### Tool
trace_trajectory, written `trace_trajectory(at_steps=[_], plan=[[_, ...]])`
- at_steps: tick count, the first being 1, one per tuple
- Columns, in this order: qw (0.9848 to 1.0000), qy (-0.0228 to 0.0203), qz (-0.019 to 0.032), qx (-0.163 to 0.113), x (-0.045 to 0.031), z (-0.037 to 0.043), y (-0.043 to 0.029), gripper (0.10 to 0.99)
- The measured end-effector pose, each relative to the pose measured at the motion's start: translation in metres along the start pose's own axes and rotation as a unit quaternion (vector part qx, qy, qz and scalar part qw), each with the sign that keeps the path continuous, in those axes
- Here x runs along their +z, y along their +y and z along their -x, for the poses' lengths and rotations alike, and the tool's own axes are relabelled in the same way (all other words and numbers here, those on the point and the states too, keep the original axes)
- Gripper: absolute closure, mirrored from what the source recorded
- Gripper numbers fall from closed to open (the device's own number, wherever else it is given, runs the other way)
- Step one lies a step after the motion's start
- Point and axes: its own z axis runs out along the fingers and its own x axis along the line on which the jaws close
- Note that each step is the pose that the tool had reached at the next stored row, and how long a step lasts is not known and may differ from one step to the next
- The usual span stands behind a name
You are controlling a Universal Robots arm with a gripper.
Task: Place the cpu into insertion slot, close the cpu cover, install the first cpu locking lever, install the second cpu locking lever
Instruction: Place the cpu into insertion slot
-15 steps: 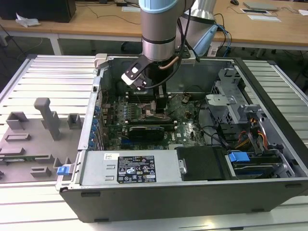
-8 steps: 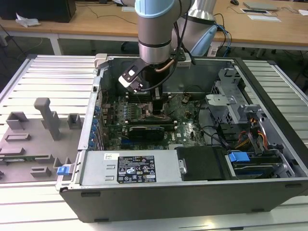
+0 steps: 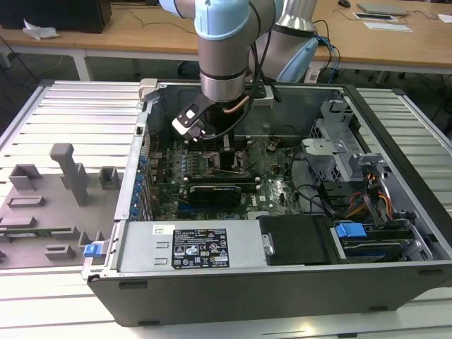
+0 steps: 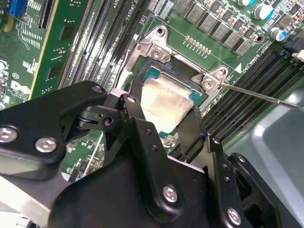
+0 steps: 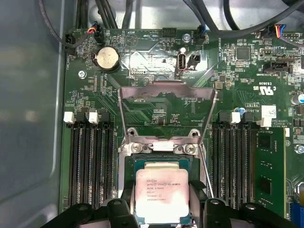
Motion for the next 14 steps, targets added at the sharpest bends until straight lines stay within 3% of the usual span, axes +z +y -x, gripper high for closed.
trace_trajectory(at_steps=[14], plan=[[1.0000,-0.0017,0.0001,0.007,0.0041,-0.0008,-0.0004,0.545]])
